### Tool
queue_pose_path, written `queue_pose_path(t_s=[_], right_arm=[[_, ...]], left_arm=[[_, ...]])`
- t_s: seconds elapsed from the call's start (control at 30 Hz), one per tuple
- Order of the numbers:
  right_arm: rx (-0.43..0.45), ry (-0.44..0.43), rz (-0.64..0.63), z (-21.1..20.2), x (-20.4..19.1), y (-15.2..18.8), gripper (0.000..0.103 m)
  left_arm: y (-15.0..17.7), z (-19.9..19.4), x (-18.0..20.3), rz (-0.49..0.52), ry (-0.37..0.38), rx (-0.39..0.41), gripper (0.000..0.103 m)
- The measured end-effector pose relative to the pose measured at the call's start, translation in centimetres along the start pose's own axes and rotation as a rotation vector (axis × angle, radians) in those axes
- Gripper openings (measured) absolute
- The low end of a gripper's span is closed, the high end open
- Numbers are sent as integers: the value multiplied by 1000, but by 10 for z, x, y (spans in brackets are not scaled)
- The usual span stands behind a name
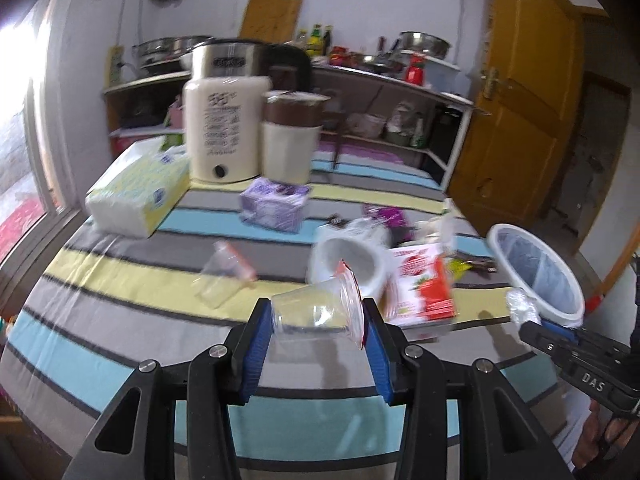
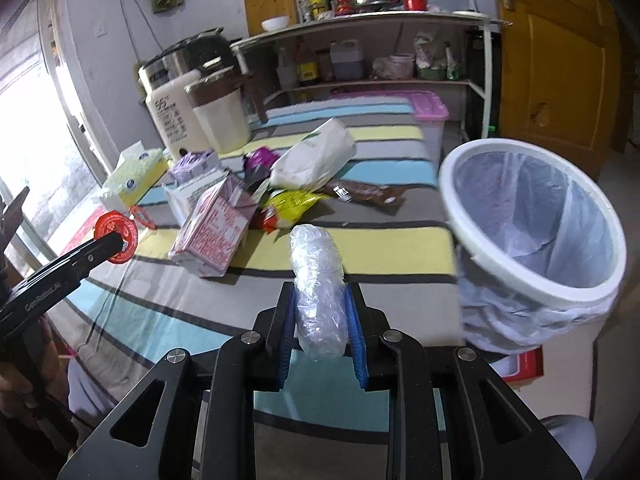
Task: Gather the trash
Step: 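Carry cup and bag over the white bin and open both grippers, then move both open grippers back from the bin to the table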
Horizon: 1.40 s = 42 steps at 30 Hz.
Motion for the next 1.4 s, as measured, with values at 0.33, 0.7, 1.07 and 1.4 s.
queue_pose_path(t_s=[0.33, 0.7, 1.07, 1.4], right_arm=[[60, 63, 103, -27, 65, -4, 25], [59, 154, 221, -35, 143, -5, 25], [37, 178, 264, -29, 179, -11, 26], [26, 167, 288, -23, 191, -11, 37]], left_arm=[[-27, 1, 92, 167, 140, 11, 45], [-44, 42, 200, 335, 288, -47, 45], [-49, 89, 267, 426, 380, -136, 45], [-48, 115, 280, 422, 403, -191, 48]])
Point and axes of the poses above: each gripper's, at about its wrist camera, not at the fingertips, and z roughly the way its jaws point, x to its right, y to its underside, the point moved 5 cm from there along z, roughly the way its jaws point, and after that the axes turned 15 degrees about -x, right-handed, at the moved point
